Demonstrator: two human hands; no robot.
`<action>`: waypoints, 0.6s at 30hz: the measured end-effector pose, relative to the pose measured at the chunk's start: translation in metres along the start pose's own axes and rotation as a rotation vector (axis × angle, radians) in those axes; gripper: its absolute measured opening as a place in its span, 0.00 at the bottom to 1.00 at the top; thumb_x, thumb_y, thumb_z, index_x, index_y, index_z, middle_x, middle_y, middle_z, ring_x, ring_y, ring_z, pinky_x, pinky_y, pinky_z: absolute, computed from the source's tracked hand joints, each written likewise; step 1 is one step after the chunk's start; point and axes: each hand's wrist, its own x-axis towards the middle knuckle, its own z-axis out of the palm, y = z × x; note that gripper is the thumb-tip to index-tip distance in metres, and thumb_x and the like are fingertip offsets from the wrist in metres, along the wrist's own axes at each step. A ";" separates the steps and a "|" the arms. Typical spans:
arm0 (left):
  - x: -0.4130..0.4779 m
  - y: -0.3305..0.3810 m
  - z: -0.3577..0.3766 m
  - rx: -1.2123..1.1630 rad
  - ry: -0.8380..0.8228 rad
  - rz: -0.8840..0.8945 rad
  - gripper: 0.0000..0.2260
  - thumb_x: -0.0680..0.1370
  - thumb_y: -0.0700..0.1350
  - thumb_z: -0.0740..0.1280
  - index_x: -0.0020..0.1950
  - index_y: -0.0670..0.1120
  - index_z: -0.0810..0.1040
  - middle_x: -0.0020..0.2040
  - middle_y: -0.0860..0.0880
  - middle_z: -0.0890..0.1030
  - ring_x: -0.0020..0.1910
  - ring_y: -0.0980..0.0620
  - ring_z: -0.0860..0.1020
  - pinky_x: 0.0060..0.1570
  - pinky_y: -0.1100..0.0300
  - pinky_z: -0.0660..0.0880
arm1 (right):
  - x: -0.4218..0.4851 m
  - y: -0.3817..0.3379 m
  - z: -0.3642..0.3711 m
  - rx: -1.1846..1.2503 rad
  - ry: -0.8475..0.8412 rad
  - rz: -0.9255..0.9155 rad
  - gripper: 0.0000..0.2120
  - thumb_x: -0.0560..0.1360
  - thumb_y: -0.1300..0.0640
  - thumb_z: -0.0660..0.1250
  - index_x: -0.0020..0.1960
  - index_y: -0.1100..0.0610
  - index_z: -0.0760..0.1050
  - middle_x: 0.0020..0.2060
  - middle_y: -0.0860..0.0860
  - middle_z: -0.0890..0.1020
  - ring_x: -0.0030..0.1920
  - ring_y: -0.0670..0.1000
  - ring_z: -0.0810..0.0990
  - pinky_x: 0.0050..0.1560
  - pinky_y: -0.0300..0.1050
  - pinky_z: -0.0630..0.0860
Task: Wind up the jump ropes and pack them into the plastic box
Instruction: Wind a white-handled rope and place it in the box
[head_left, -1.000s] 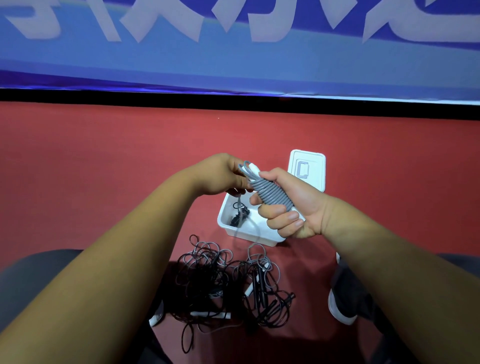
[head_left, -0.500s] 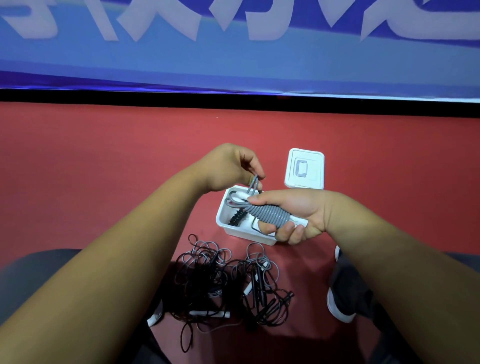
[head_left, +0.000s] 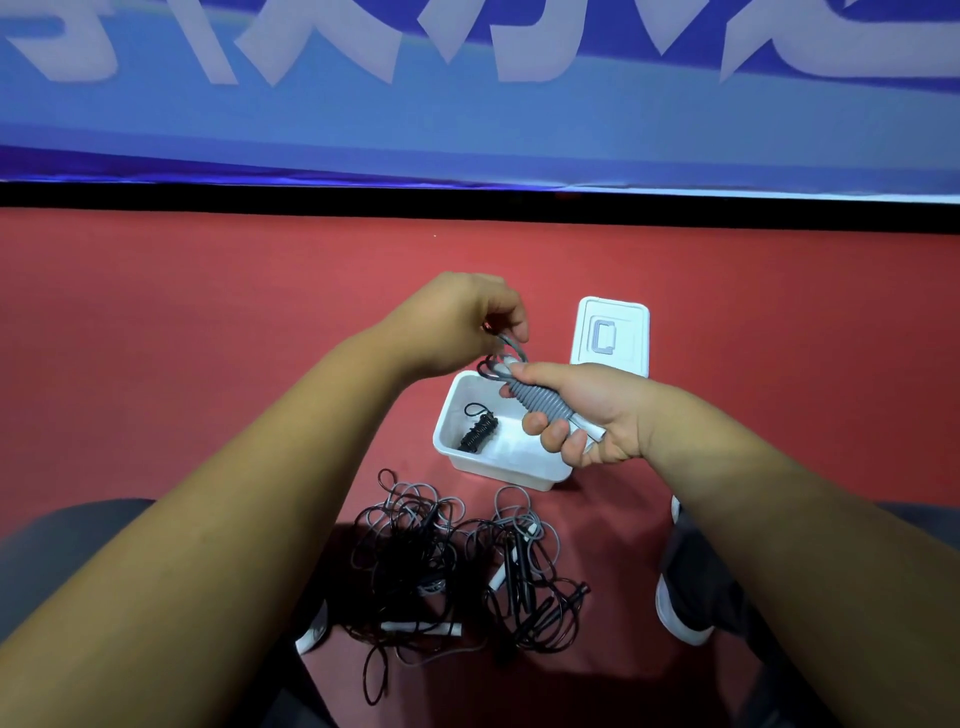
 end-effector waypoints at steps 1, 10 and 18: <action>-0.001 0.000 0.000 0.013 -0.007 -0.005 0.14 0.70 0.34 0.76 0.49 0.50 0.85 0.43 0.55 0.81 0.41 0.59 0.79 0.44 0.68 0.73 | 0.001 -0.001 -0.001 0.037 0.004 -0.015 0.19 0.78 0.37 0.72 0.61 0.46 0.73 0.34 0.48 0.71 0.27 0.43 0.64 0.22 0.33 0.57; -0.003 -0.009 0.003 -0.005 -0.042 -0.298 0.15 0.68 0.42 0.83 0.48 0.48 0.81 0.39 0.53 0.84 0.38 0.55 0.80 0.40 0.64 0.74 | 0.000 0.000 0.006 0.275 0.033 -0.182 0.17 0.78 0.36 0.72 0.57 0.47 0.76 0.35 0.48 0.73 0.30 0.44 0.64 0.24 0.34 0.58; -0.005 -0.012 0.022 -0.045 -0.135 -0.358 0.14 0.80 0.56 0.72 0.44 0.45 0.82 0.35 0.47 0.82 0.29 0.53 0.77 0.35 0.59 0.75 | 0.002 -0.001 0.011 0.328 0.183 -0.265 0.31 0.71 0.22 0.69 0.57 0.47 0.76 0.34 0.47 0.73 0.28 0.45 0.63 0.26 0.36 0.55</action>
